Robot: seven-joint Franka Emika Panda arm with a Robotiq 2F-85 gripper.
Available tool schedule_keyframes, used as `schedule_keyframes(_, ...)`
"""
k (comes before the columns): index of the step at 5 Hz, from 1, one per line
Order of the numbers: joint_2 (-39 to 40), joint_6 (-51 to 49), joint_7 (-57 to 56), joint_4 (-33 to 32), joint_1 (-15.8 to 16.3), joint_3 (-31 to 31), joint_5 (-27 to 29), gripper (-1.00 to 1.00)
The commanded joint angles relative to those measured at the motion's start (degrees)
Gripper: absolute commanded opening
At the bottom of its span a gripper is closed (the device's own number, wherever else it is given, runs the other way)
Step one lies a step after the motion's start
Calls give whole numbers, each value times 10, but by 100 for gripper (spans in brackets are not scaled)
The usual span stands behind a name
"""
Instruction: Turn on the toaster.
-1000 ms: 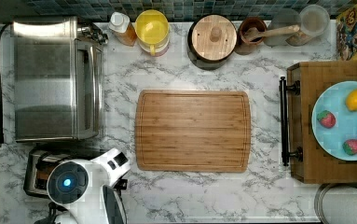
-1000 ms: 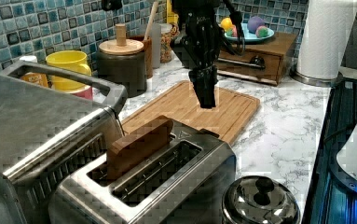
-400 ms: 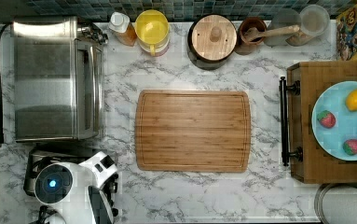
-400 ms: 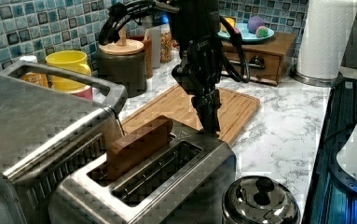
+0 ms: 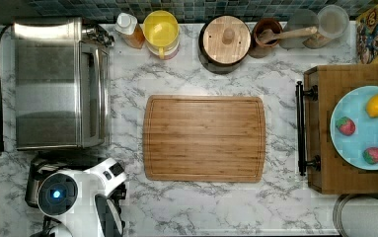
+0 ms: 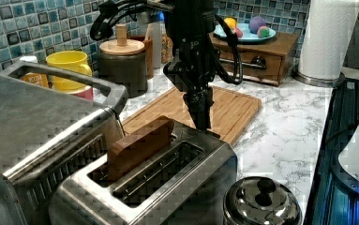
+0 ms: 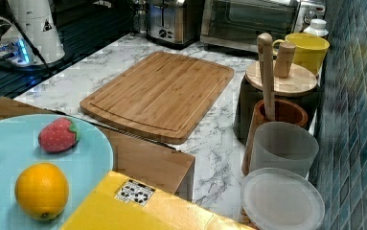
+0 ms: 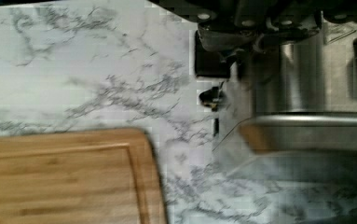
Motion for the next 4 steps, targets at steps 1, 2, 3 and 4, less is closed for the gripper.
schedule_keyframes(1, 27, -18, -3, 29, -13, -12, 19, -100)
schedule_keyframes(2, 49, -18, -4, 42, -8, -6, 12, -100)
schedule_keyframes(3, 56, -17, -8, 30, -13, -4, 12, -100)
schedule_keyframes(4, 47, 2, -8, -6, -9, -1, 18, -100)
